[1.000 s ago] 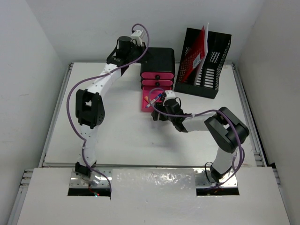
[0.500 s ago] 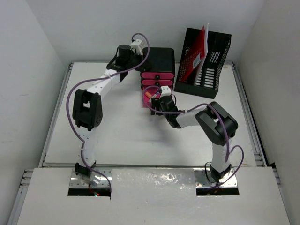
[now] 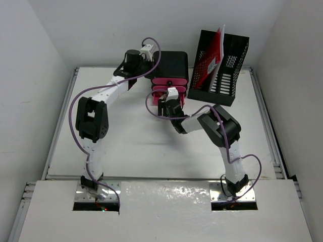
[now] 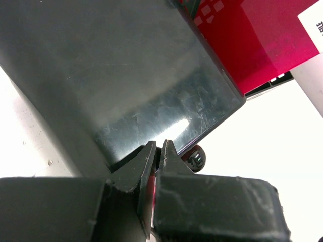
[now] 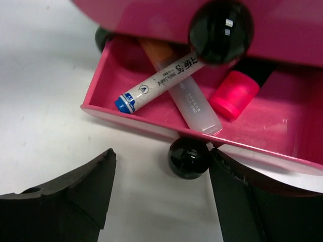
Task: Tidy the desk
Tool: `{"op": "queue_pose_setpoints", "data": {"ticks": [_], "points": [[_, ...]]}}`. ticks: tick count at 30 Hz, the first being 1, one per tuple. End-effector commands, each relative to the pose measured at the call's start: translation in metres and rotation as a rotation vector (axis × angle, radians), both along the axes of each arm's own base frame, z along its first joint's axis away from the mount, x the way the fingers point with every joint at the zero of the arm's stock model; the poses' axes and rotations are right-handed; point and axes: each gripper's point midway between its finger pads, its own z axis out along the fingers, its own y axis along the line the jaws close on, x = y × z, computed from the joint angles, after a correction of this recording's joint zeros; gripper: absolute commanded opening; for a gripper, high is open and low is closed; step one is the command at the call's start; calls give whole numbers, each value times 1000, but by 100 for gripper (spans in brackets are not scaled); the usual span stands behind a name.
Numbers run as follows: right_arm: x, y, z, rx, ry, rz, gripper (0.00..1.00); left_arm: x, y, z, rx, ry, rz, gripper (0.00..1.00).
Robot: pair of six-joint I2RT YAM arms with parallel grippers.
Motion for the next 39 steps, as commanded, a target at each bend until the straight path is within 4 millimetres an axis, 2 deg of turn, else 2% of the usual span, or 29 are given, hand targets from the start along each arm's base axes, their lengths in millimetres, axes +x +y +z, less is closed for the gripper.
{"op": "queue_pose_setpoints", "data": {"ticks": [1,9,15,20,21,29,31,33,36,37,38,39], "points": [[29,12,36,67,-143,-28,72,-24,3,-34,63,120,-25,0],[48,17,44,103,-220,-63,78,-31,2,-29,67,128,-47,0],[63,16,51,156,-265,-82,79,-37,2,-30,68,144,-60,0],[75,5,57,184,-321,-132,81,-39,1,-29,66,147,-69,0],[76,5,53,192,-315,-133,81,-39,1,-28,65,146,-70,0],[90,9,62,284,-353,-109,81,-39,-1,-28,57,150,-83,0],[85,11,65,304,-346,-88,82,-40,-3,-28,57,152,-88,0],[71,10,75,352,-324,-69,81,-40,-1,-25,61,147,-79,0],[42,4,94,407,-277,-43,82,-42,1,-11,61,129,-71,0],[26,-1,86,400,-231,-38,83,-43,3,-5,64,118,-67,0],[16,-5,110,402,-225,-28,96,-43,6,9,65,99,-52,0],[7,-7,117,391,-211,-17,99,-45,7,18,65,88,-47,0]]}}
